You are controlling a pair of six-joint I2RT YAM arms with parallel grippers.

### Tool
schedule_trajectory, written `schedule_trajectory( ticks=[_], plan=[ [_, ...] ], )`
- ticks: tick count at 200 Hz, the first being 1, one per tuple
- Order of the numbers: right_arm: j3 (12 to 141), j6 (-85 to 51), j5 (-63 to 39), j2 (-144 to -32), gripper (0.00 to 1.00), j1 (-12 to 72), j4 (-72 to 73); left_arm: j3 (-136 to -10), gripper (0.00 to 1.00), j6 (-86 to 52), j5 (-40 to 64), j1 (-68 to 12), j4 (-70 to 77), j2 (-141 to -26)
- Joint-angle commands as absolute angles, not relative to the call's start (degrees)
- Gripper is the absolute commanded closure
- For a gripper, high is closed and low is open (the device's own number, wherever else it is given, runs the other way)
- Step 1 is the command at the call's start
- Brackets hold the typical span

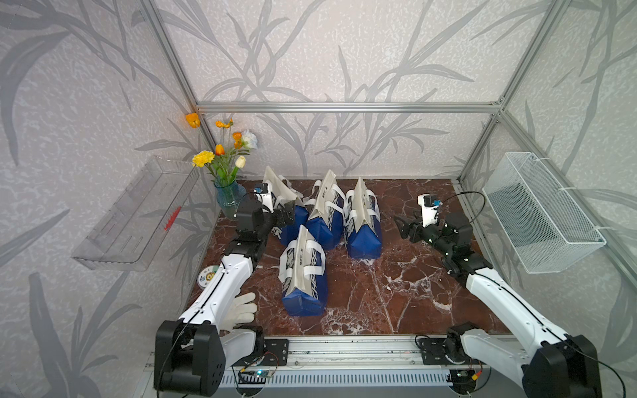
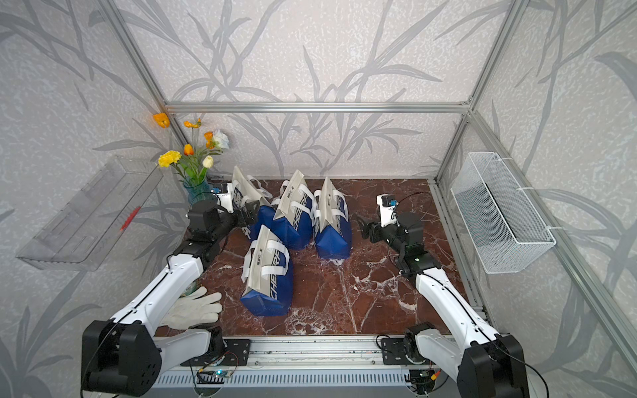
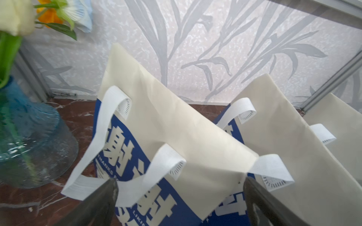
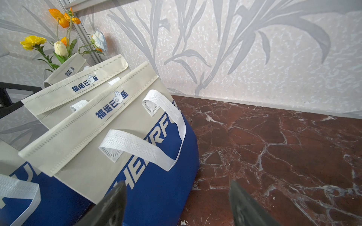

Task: Open the takeout bag
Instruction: Adjust the takeout bag at the center of the board.

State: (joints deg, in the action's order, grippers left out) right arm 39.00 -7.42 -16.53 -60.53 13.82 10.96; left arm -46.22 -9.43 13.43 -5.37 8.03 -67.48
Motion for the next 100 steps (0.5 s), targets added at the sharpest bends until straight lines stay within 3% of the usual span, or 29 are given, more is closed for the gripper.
schedule_trajectory(
  ticks=[1, 54, 100],
  plan=[
    [39.64, -6.07, -16.41, -61.13, 0.19, 13.8, 9.84, -44.68, 0.02, -7.54, 18.91, -6.04, 8.48, -65.79],
    [40.08, -6.08, -16.47, -63.44, 0.18, 14.57, 11.25, -38.02, 0.03, -5.33, 12.65, -7.1, 7.38, -58.75],
    [41.84, -5.61, -14.85, -65.28, 0.18, 15.56, 9.17, -40.47, 0.04, -6.78, 8.88, -8.31, 6.76, -65.13]
  ],
)
